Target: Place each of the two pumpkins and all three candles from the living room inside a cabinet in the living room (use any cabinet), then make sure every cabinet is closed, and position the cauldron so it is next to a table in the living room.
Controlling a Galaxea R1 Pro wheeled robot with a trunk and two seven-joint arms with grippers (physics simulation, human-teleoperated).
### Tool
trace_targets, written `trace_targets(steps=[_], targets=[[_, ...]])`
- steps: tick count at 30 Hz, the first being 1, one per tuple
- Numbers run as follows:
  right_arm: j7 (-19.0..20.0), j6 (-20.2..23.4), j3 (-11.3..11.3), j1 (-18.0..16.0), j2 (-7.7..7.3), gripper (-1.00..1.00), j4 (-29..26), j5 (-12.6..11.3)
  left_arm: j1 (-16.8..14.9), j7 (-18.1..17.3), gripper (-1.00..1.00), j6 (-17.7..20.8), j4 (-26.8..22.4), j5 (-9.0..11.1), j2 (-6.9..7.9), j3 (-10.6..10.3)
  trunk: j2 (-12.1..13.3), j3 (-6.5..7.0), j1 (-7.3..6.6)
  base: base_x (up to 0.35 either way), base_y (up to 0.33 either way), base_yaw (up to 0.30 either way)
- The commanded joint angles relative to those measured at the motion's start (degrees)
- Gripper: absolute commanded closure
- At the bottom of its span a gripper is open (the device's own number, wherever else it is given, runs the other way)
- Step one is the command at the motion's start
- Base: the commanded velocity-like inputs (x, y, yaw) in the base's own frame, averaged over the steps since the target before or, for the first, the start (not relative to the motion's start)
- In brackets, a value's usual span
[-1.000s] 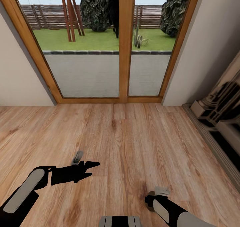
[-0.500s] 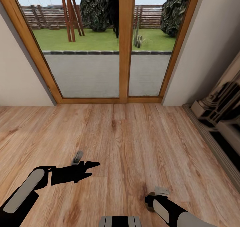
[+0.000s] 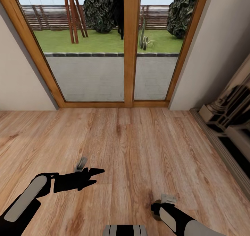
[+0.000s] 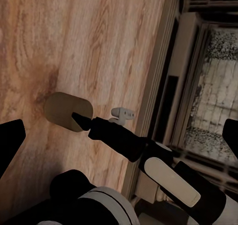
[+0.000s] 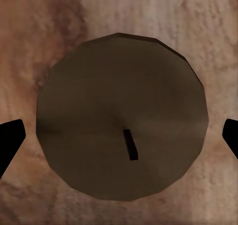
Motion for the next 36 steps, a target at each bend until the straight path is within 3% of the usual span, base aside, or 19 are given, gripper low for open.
trace_targets(steps=[1,36], targets=[[-0.4,0.3,0.4,0.0,-0.03,-1.00,-0.1,-0.2,0.0,0.6,-1.00,0.0,0.0,0.6,0.04,-0.1,0.0,-0.04,-0.01,0.000,0.000,0.000],[0.3,-1.1,0.4,0.0,-0.03,-1.00,-0.1,-0.2,0.0,0.6,-1.00,0.0,-0.1,0.6,-0.15,-0.2,-0.1,-0.93,0.09,0.000,0.000,0.000]])
